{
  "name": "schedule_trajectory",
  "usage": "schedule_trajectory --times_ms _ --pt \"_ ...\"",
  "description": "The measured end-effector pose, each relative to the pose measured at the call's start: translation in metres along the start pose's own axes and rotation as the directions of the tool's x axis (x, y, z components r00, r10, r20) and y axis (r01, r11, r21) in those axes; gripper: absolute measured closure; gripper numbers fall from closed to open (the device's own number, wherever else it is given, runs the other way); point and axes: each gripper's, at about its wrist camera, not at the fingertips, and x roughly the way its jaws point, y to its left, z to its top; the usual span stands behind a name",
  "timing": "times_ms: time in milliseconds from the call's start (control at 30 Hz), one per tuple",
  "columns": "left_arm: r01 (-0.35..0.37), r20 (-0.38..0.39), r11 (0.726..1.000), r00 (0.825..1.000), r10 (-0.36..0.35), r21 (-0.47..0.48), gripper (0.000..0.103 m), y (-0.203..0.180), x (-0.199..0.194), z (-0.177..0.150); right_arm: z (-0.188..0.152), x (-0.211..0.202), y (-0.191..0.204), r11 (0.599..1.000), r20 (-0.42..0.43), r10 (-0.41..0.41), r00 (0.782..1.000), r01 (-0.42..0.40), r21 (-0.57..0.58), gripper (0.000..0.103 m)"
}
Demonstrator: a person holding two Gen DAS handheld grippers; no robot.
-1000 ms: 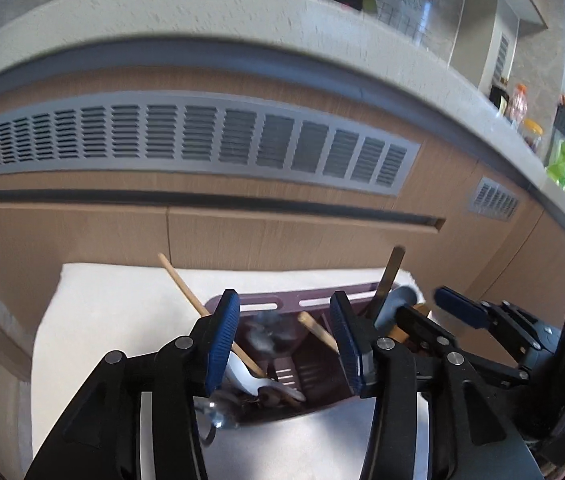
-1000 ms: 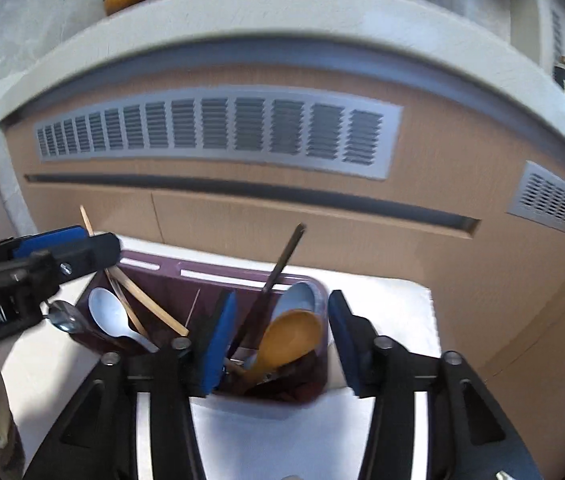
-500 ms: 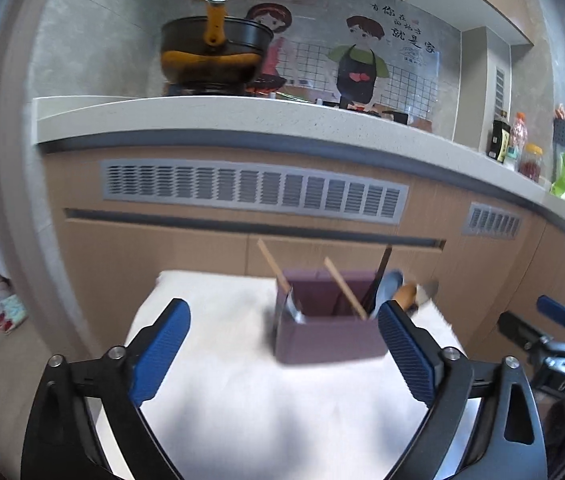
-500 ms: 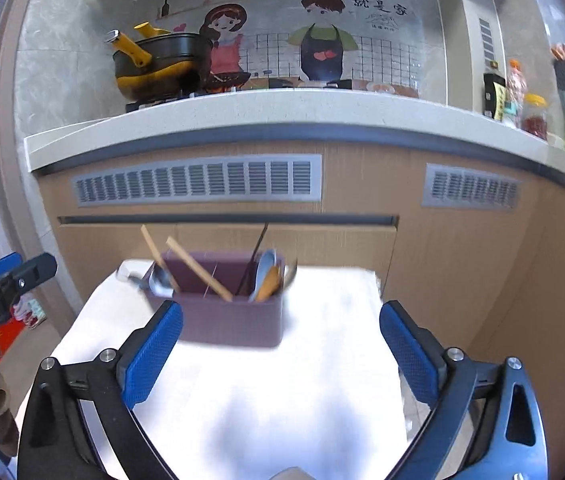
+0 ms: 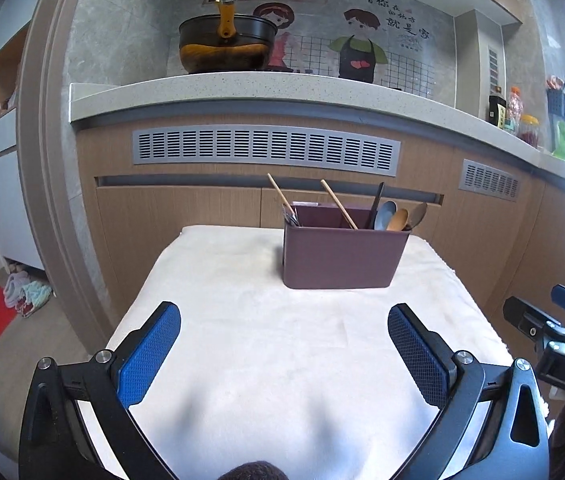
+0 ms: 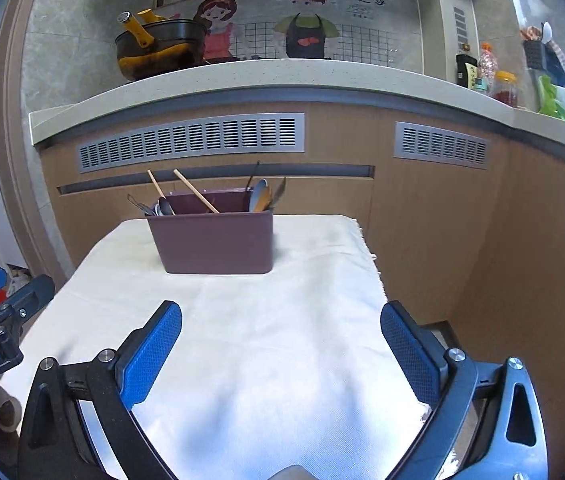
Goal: Organize utensils
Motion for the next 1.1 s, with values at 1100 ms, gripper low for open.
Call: schedule_trajectory --times_ms 1100 --pt "-0.002 -0.074 0.998 0.997 0.006 0.063 0.000 -0.0114 0.0013 -0.0102 -0.0104 -0.0021 -0.0014 1.000 -0.012 -0.010 1.000 0.010 -0.008 0.001"
